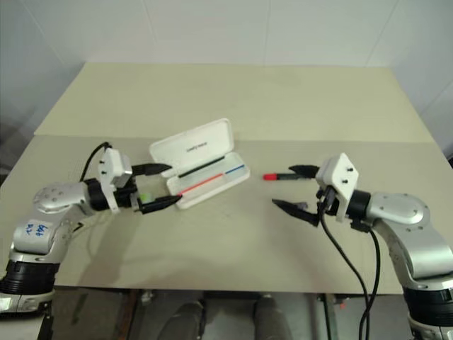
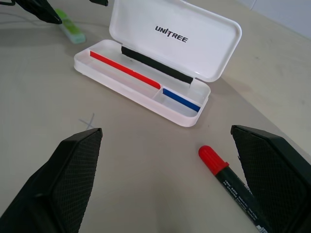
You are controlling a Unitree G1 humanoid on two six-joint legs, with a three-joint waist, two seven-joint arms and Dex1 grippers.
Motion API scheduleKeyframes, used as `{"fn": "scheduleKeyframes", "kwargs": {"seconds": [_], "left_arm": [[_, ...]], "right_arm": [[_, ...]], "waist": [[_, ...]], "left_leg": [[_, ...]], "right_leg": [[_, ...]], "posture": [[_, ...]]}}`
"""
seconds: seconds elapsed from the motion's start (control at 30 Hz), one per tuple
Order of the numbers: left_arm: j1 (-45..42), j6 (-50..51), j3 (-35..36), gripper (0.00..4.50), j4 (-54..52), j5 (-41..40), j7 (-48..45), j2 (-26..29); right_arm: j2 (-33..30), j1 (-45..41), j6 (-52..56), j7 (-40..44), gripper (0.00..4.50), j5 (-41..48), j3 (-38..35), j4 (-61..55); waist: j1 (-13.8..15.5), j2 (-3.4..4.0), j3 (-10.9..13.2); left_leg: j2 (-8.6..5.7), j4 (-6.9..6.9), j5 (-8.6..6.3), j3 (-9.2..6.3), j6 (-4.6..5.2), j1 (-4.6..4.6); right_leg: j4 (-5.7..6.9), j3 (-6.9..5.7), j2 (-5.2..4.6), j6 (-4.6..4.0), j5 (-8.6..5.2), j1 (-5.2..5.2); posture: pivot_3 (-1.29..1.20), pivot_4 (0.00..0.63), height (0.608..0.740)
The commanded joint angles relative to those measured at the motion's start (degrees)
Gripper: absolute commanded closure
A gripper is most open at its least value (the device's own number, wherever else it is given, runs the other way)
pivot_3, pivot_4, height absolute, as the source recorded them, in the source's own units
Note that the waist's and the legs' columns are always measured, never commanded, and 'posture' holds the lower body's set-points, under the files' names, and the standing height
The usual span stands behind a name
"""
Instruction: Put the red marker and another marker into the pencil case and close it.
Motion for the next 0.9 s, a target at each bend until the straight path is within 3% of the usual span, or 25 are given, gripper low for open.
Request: {"fn": "scheduleKeyframes", "kwargs": {"seconds": [0.03, 0.27, 0.57, 0.9], "left_arm": [[-2.2, -0.8, 0.1, 0.09, 0.4, 0.6, 0.0, -0.1], [-7.3, -3.2, -6.1, 0.09, 6.6, 8.3, 2.3, -3.3], [-5.4, 6.2, -6.3, 0.09, 0.5, 9.8, 4.6, -0.4], [-3.2, 14.3, -6.7, 0.09, -6.8, 9.3, 5.2, 2.6]], "right_arm": [[0.5, -1.2, -0.7, -0.7, 0.00, 0.1, 0.0, -1.3], [2.5, -4.2, 0.2, -0.7, 0.00, 2.0, 0.6, 0.2], [8.8, -14.4, 3.8, -0.2, 0.00, 7.8, 7.7, -6.3], [12.6, -12.6, -0.6, -0.8, 0.00, 4.8, 9.6, -3.4]], "waist": [[0.0, 0.00, 0.0], [0.0, 0.00, 0.0], [-0.2, 0.00, 0.0], [0.0, -0.02, 0.0]], "left_leg": [[-0.01, 0.01, 0.01, 0.00, -0.01, 0.00], [-0.03, 0.04, 0.04, -0.01, -0.01, 0.02], [0.01, 0.01, 0.05, -0.02, -0.02, 0.01], [-0.04, 0.02, 0.05, -0.06, -0.03, -0.06]], "right_leg": [[0.02, 0.00, 0.00, 0.01, 0.00, 0.00], [0.06, 0.00, 0.00, 0.04, 0.03, 0.03], [0.18, 0.03, 0.04, 0.04, 0.02, -0.10], [0.21, 0.01, -0.02, 0.03, 0.01, -0.16]], "posture": [[0.00, 0.150, 0.740], [0.00, 0.150, 0.740], [0.00, 0.150, 0.740], [0.00, 0.150, 0.740]]}}
